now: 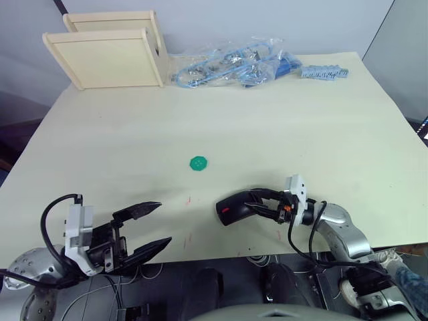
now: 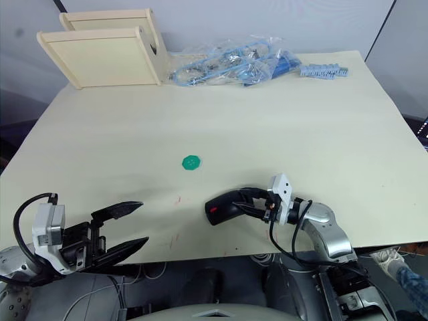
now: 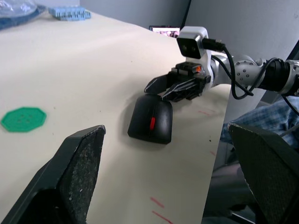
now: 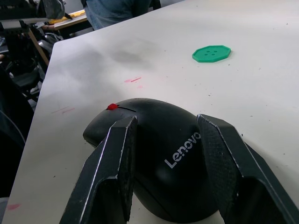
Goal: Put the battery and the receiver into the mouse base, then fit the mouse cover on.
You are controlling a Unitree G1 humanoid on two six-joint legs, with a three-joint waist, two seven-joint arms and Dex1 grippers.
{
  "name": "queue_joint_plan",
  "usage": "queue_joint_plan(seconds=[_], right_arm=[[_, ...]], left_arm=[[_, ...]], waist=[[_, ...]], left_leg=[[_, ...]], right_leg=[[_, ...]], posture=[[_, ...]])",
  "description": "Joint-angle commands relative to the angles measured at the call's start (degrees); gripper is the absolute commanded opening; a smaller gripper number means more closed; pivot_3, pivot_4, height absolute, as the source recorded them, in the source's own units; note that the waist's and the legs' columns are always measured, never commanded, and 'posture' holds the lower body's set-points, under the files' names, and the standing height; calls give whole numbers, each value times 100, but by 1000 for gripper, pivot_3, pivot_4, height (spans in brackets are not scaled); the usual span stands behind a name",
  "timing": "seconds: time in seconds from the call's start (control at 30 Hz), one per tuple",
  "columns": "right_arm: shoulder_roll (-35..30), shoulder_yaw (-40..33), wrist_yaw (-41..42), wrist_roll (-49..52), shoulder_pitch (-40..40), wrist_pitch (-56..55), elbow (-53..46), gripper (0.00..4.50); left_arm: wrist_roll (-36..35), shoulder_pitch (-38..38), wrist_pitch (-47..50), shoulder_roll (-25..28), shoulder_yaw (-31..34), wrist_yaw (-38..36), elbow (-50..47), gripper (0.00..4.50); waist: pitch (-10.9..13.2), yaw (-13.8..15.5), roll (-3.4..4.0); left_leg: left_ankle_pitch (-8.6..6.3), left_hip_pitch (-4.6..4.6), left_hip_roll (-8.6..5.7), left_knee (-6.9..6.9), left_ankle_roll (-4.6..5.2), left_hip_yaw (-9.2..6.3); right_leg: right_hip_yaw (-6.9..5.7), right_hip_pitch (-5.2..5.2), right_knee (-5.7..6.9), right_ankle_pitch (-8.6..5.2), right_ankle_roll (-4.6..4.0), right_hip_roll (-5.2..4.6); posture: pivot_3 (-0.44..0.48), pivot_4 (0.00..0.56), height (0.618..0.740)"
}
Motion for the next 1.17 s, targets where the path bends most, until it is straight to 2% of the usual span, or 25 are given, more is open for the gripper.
queue_joint_plan(seconds=[0.03, 0.13, 0.27, 0.4, 0.57, 0.63, 0.67, 0.7, 0.73, 0.77, 0.9, 1.17], right_arm=[[-31, -303, -150, 339, 88, 340, -253, 2122], [-110, -467, -198, 523, 104, 515, -516, 2122], [-857, -1054, -155, 715, 438, 673, -1388, 2122], [-1548, -1575, -77, 726, 911, 688, -1657, 2122], [-2018, -2269, -13, 1016, 1462, 836, -1770, 2122], [-2148, -2480, 14, 1018, 1673, 782, -1799, 3133], [-2216, -2619, 41, 1053, 1826, 795, -1837, 3133], [-2301, -2762, 104, 1007, 2031, 721, -1870, 3929], [-2385, -2907, 189, 999, 2238, 681, -1904, 4253], [-2444, -3026, 253, 985, 2402, 618, -1920, 4394], [-2508, -3360, 254, 1022, 2678, 535, -1896, 4394], [-2388, -3519, 169, 988, 2972, 444, -2059, 4394]], left_arm=[[-163, 8, 79, -47, 106, 170, -222, 4500], [-194, 18, 146, -85, 121, 283, -255, 4500], [-254, 190, 495, -212, 201, 873, -378, 4500], [-244, 337, 727, -287, 238, 1239, -356, 4500], [-105, 459, 749, -392, 292, 1575, -348, 4500], [-40, 532, 728, -418, 312, 1666, -341, 4500], [-1, 573, 702, -433, 331, 1682, -313, 4500], [37, 622, 687, -458, 362, 1721, -286, 4500], [72, 667, 673, -481, 393, 1753, -255, 4500], [81, 716, 666, -506, 416, 1756, -241, 4500], [187, 842, 609, -560, 421, 1743, -191, 4500], [362, 877, 570, -607, 345, 1827, -184, 4500]], waist=[[11, 8, 8], [21, 17, 14], [44, 50, 36], [52, 86, 22], [56, 138, 20], [57, 144, 18], [58, 146, 16], [58, 152, 16], [58, 155, 16], [59, 161, 13], [62, 162, 8], [65, 161, 4]], left_leg=[[0, -3, 0, 0, 0, -1], [0, -14, -3, 2, 0, 2], [0, -28, -5, 1, 0, -2], [0, -34, -14, 2, 0, -2], [0, -33, -16, 2, 0, -1], [0, -32, -16, 6, 0, 4], [0, -32, -16, 6, 0, 4], [0, -33, -15, 8, 0, 7], [0, -33, -16, 8, 0, 5], [0, -36, -16, 8, 0, 6], [-1, -40, -14, 8, 0, 14], [-1, -39, -3, 9, 0, 37]], right_leg=[[0, -1, 0, 0, 0, 0], [5, -9, 0, 2, 1, -6], [4, -13, -3, 5, 12, -20], [-1, -14, -11, 9, 26, -23], [-1, -14, -10, -2, 5, -20], [3, -13, -10, -2, 5, -21], [3, -13, -10, -2, 5, -21], [4, -13, -10, -2, 6, -20], [3, -13, -10, -2, 6, -22], [3, -13, -12, -3, 7, -22], [2, -14, -18, -3, 7, -23], [2, -14, -17, -14, 26, -21]], posture=[[0, 150, 740], [0, 150, 740], [0, 150, 740], [0, 150, 740], [0, 150, 740], [0, 150, 740], [0, 150, 740], [0, 150, 740], [0, 150, 740], [0, 150, 740], [0, 150, 740], [0, 150, 740]])
